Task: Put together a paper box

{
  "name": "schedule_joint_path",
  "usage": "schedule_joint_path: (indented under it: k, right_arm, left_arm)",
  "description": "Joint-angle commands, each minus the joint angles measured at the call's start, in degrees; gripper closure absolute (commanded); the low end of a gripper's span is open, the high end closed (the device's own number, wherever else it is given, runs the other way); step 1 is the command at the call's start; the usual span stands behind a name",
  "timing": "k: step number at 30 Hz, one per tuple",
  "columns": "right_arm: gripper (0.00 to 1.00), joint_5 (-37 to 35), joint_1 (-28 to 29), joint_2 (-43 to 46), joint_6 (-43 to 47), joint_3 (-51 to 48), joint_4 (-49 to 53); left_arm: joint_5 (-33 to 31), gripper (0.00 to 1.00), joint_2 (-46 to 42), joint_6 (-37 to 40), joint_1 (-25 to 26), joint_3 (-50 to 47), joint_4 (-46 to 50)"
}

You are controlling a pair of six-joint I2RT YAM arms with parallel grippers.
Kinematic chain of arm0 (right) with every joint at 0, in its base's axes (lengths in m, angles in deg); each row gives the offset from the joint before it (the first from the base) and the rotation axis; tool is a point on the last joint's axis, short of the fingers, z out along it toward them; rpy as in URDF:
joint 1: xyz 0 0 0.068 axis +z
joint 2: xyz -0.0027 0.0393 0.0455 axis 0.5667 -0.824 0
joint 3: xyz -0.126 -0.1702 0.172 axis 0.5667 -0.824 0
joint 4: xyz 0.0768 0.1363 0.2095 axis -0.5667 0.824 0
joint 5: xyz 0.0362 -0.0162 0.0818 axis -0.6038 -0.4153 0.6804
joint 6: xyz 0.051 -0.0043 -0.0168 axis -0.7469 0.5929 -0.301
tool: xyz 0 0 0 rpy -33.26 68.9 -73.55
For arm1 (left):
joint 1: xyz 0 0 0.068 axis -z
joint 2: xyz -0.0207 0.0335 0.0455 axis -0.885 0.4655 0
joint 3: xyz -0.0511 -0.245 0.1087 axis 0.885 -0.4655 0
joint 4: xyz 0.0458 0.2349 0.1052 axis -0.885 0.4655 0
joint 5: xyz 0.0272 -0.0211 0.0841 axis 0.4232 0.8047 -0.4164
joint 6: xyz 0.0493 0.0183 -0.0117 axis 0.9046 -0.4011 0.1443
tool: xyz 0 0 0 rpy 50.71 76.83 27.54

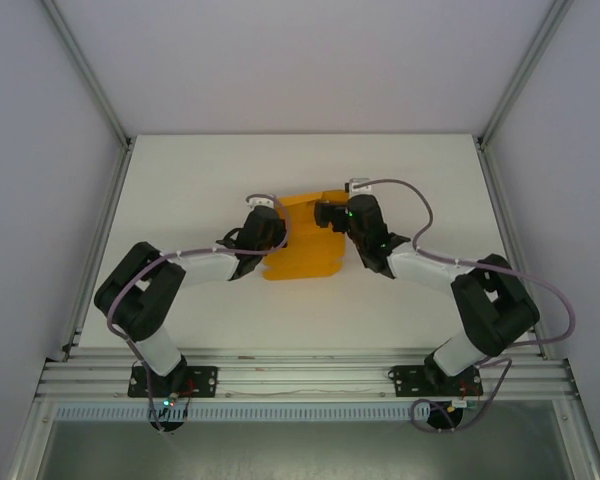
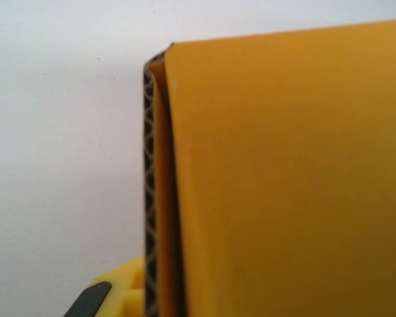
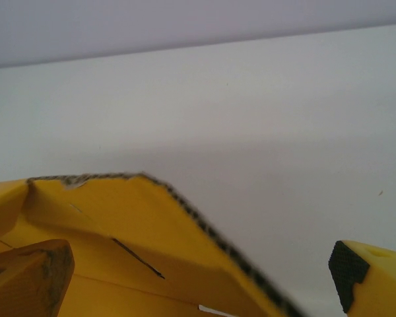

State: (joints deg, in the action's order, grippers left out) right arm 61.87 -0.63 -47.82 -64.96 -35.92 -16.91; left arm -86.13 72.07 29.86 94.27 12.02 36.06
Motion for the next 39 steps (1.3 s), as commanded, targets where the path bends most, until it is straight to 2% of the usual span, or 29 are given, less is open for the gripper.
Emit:
schedule_joint_path:
  k: [1,3,6,14,18,22,24,32,36,39]
  right_arm:
    - [0.0,-7.1,0.8,3.5,-2.8,-0.3,-1.4]
    - [0.0,-10.5,0.5,6.4,-3.6,-3.3,0.0]
    - [0.0,-11.3,-0.7,10.9,-5.9,-7.8,3.7]
    - [0.0,-8.8,-3.1,19.6,-10.3,-14.6,10.6]
    - [0.0,-6.5,-4.9,21.5,-10.7,-17.3,9.7]
    - [0.0,-6.8,-6.3,21.3,-11.6,-17.9,12.4]
    - [0.0,-4.4,-6.9,20.5,-11.9,-17.9,12.1]
    - [0.0,0.7,-7.0,15.8,-9.3,-15.4,1.3]
    - [0.0,5.1,-7.0,12.2,-9.3,-14.3,-4.9]
    - [0.0,9.7,-6.9,10.7,-8.9,-12.5,-5.1]
  left_arm:
    - [-1.0,1.0,-3.1,-0.8,1.5,1.3,0.4]
    - [-1.4,1.0,-4.5,-0.7,1.5,1.6,1.5]
    - [-2.4,1.0,-6.6,-0.7,1.4,1.5,2.0]
    - [-4.6,1.0,-7.9,1.8,1.5,3.3,5.4]
    - [-5.3,1.0,-7.5,2.1,1.5,3.3,5.5]
    - [-5.7,1.0,-7.3,2.4,1.4,3.4,5.4]
    - [-5.6,1.0,-7.3,2.6,1.5,3.2,4.8]
    - [-3.6,1.0,-6.9,2.8,1.5,3.0,3.7]
    - [-3.3,1.0,-7.3,2.5,1.5,2.8,3.4]
    - [-3.1,1.0,-7.1,2.8,1.4,2.8,3.4]
